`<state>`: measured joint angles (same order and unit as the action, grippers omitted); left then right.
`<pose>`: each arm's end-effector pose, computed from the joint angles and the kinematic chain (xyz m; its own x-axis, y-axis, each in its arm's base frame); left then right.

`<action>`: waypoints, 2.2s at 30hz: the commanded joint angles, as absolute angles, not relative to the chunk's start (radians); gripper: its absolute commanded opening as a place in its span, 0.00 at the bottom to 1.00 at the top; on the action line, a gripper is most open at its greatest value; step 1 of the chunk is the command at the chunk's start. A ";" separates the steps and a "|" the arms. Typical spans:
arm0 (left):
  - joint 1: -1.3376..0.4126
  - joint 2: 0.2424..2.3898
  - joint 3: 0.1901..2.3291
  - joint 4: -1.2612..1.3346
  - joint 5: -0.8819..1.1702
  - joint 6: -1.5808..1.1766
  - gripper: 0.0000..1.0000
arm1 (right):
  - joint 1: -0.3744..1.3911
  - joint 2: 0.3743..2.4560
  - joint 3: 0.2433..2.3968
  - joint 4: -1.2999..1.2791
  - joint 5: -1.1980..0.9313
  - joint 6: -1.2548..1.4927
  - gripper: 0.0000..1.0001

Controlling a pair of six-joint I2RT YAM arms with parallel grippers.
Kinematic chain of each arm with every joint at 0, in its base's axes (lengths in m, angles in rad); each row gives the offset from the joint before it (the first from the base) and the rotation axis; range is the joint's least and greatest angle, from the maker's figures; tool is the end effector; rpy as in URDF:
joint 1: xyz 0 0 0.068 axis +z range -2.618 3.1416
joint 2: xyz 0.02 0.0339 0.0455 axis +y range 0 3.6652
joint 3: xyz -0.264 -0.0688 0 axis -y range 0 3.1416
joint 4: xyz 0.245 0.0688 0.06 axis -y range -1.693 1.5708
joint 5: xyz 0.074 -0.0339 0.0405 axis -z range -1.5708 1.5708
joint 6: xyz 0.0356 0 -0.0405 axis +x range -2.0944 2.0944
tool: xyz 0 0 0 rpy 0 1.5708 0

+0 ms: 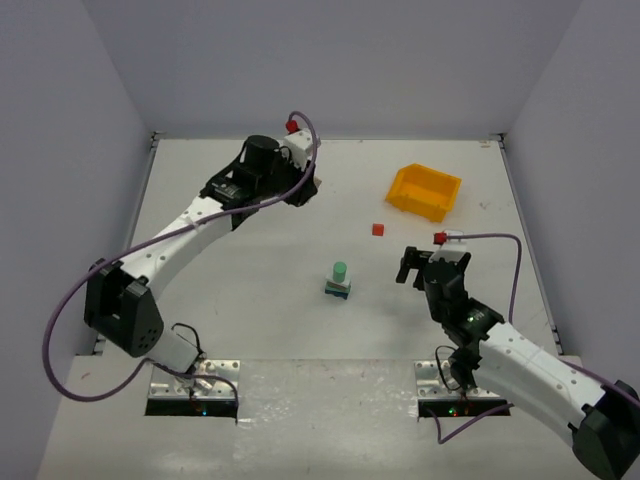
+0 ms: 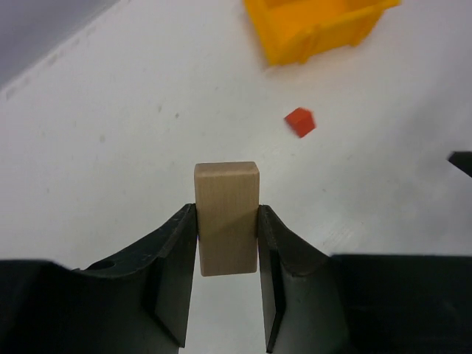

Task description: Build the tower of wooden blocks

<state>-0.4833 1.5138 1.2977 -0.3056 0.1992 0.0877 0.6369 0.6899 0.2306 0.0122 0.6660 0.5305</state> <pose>0.3080 -0.1696 0.3289 -0.3864 0.2997 -0.8723 0.6437 0.7649 -0.0223 0.1373 0.0742 0.1826 -0.3098 0.2657 -0.9129 0.1588 0.9611 0.2258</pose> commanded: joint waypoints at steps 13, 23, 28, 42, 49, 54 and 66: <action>-0.709 1.496 1.635 -0.835 0.633 0.920 0.00 | 0.634 0.645 0.333 -0.213 0.846 0.588 0.99; -0.766 1.577 1.654 -0.960 0.621 0.956 0.00 | 0.634 0.670 0.356 -0.292 0.877 0.630 0.99; -0.781 1.611 1.661 -0.940 0.591 0.892 0.00 | 0.634 0.682 0.357 -0.292 0.881 0.641 0.99; -0.823 1.630 1.627 -0.952 0.493 0.854 0.00 | 0.634 0.688 0.360 -0.299 0.907 0.642 0.99; -0.843 1.644 1.605 -0.936 0.429 0.857 0.00 | 0.634 0.696 0.360 -0.304 0.928 0.646 0.99; -0.853 1.648 1.595 -0.952 0.429 0.870 0.00 | 0.634 0.706 0.371 -0.328 0.945 0.660 0.99; -0.865 1.677 1.597 -0.966 0.406 0.888 0.00 | 0.634 0.708 0.367 -0.330 0.962 0.664 0.99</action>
